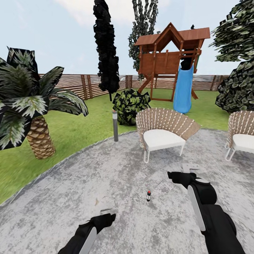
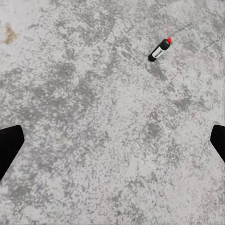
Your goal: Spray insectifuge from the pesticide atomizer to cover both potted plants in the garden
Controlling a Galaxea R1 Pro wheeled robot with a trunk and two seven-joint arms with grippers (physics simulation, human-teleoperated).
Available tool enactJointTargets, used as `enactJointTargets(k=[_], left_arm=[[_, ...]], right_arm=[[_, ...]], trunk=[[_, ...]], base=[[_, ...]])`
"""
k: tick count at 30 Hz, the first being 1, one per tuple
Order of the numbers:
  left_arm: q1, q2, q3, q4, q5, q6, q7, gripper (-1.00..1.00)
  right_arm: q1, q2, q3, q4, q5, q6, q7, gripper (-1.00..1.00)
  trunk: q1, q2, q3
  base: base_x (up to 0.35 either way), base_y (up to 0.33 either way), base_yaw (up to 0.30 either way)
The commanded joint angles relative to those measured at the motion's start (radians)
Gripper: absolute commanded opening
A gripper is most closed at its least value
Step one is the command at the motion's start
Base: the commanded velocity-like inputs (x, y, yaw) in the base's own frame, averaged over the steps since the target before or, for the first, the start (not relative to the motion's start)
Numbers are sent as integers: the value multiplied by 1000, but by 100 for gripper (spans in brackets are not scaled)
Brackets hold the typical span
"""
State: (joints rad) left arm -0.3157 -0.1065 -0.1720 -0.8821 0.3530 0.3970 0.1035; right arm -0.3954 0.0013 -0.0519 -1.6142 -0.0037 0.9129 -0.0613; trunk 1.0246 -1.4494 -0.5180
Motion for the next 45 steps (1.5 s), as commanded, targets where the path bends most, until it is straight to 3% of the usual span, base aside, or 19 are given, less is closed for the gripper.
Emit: enactJointTargets(k=[1, 8, 23, 29, 45], left_arm=[[0, 1, -3, -2, 11, 3, 10, 100], [0, 1, -5, -1, 9, 3, 12, 100], [0, -4, -4, -1, 10, 2, 14, 100], [0, -19, -4, -2, 10, 0, 17, 100], [-1, -21, 7, -1, 9, 0, 22, 100]], right_arm=[[-4, 0, 1, -1, -1, 5, -3, 100], [-13, 2, 1, -1, -1, 7, -2, 100], [-25, 4, 2, -1, 0, 11, -2, 100], [-23, 2, 8, -1, 4, 0, -3, 100], [-29, 0, 9, -1, 5, -2, -5, 100]], trunk=[[0, -1, -1], [0, -1, -1], [0, -1, -1], [0, -1, -1], [0, -1, -1]], base=[[201, 248, -8], [220, 231, -99], [258, 199, -269], [131, 285, -277], [82, 307, -277]])
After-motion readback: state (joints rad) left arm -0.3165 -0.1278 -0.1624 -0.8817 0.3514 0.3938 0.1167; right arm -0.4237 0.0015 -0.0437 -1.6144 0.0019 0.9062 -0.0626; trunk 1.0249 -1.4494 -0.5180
